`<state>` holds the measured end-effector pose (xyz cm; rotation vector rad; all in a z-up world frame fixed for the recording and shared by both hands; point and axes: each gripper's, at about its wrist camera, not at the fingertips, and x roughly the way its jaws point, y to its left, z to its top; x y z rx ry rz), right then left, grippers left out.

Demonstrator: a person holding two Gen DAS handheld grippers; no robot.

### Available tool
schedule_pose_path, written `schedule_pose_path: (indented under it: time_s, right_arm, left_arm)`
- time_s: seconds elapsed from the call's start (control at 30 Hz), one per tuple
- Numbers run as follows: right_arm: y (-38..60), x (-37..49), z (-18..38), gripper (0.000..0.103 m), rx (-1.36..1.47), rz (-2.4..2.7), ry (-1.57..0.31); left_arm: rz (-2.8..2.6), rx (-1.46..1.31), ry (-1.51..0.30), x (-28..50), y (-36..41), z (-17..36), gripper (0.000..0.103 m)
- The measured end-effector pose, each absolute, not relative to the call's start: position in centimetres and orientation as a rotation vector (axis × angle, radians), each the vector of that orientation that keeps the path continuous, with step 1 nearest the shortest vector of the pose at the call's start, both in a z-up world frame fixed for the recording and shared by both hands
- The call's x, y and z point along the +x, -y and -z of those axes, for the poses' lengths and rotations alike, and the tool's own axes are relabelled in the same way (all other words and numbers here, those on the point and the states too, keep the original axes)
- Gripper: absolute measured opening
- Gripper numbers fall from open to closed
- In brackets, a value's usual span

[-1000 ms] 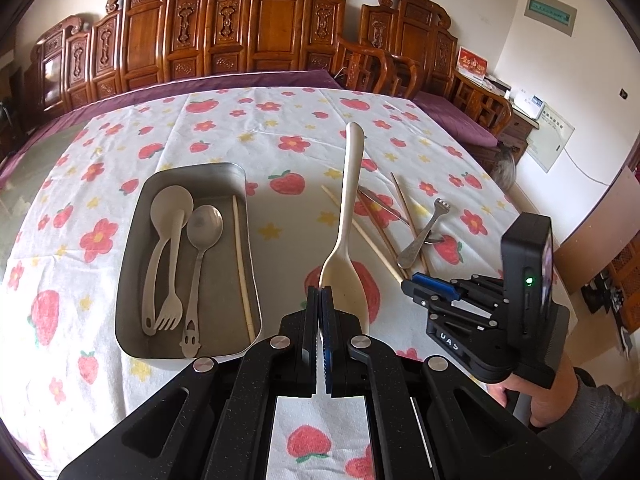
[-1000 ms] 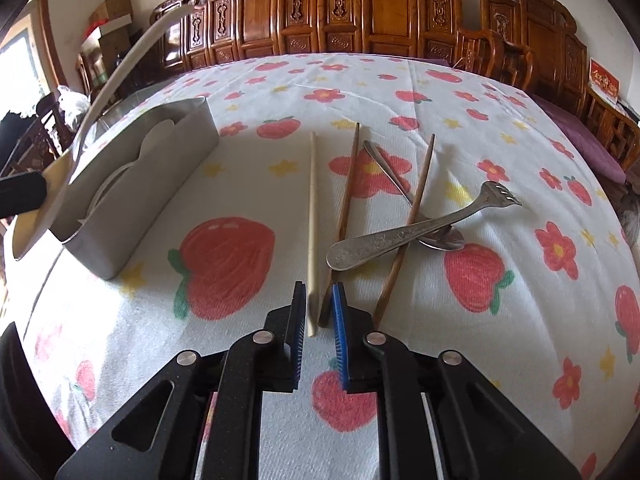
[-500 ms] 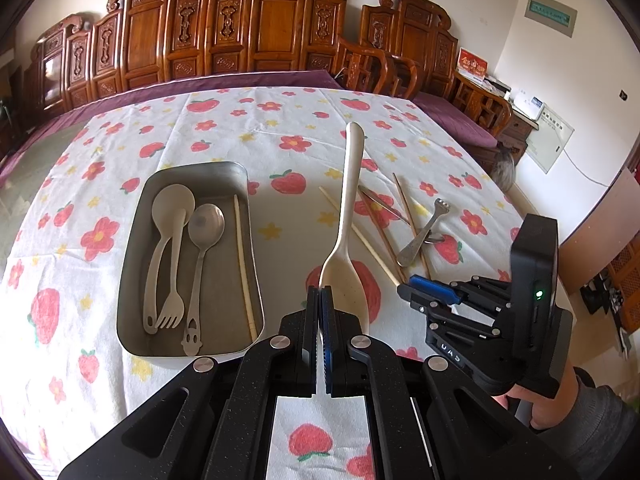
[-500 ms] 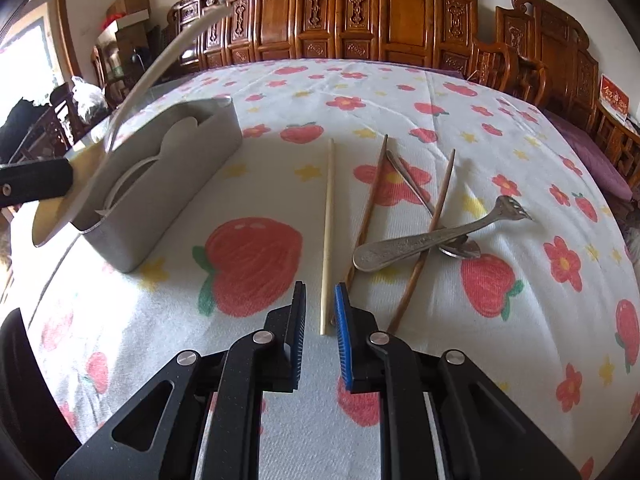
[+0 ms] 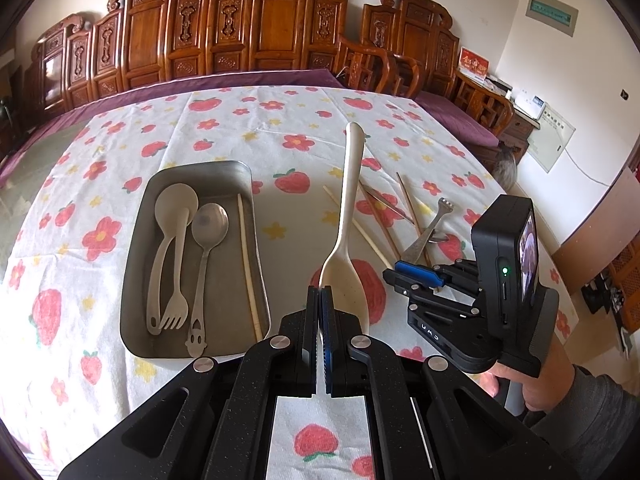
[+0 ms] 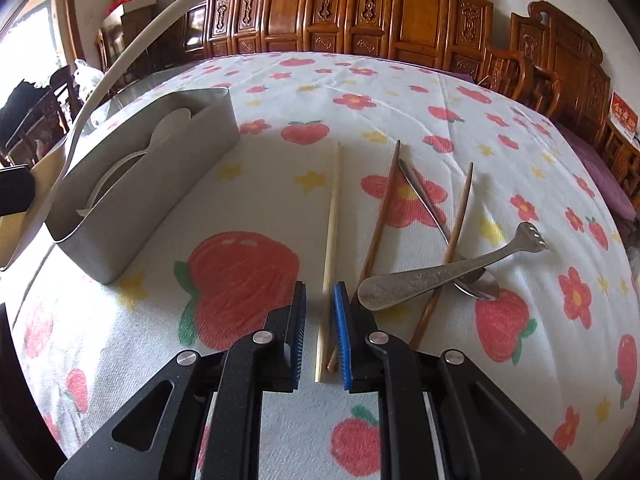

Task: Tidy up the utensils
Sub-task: 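Hold the white spoon in the left tool while the right tool lifts the chopstick, then lower the white spoon into the metal tray and open the left tool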

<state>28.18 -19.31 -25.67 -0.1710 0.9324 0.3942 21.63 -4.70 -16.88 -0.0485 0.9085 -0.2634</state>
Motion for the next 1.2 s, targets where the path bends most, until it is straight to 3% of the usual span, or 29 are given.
schedule_pose_path:
  time_s: [0.17,0.7,1.2]
  right_arm:
    - [19.4,28.0,25.7,0.006,-0.169,-0.402,-0.947]
    - [20.0,25.6,21.2,0.006,-0.048,-0.451,-0.859]
    - [19.0,24.1,19.8,0.006,-0.058,-0.485,-0.825]
  left_arm:
    - [0.259,-0.046,-0.904,21.7,4.5,16.8,0.001]
    - [0.158,-0.036,-0.899,22.9,-0.9,16.4,0.001]
    - [0.092,-0.003,-1.006,26.6,-3.2,20.8,0.001]
